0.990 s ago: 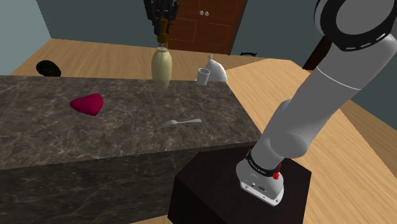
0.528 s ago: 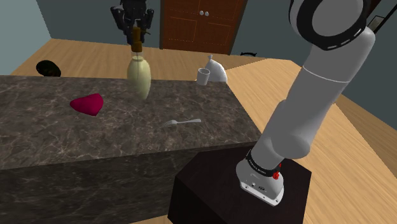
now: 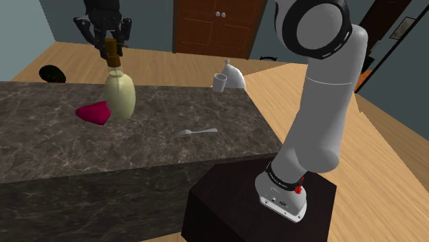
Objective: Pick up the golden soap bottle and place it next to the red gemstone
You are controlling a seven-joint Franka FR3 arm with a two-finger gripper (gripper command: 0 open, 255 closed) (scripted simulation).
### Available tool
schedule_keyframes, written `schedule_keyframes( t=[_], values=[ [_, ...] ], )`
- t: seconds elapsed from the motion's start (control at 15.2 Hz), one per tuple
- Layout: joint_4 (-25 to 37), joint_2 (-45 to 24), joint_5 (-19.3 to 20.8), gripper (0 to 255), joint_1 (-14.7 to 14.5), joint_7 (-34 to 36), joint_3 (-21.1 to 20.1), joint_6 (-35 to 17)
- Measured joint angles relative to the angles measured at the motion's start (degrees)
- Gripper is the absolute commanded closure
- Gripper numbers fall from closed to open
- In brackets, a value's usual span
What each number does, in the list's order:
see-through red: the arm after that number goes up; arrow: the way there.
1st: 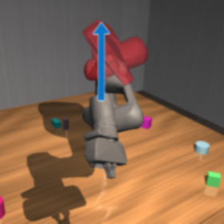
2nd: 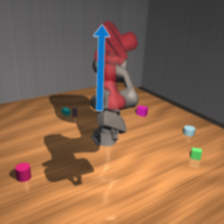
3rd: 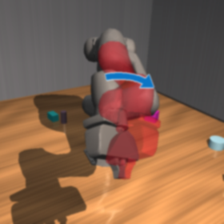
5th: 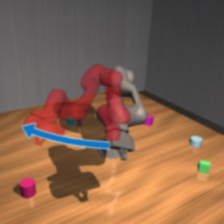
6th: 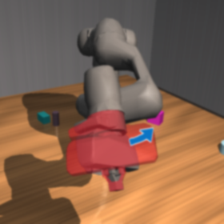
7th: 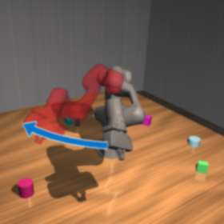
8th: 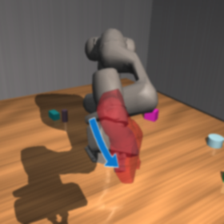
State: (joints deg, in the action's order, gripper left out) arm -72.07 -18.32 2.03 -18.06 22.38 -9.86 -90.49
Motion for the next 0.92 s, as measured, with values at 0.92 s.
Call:
schedule_keyframes(
  t=[0.92],
  values=[
    [24.5, -21.5, 3.77, 255, -8.47, 7.04, -0.81, 3.13]
  ],
)
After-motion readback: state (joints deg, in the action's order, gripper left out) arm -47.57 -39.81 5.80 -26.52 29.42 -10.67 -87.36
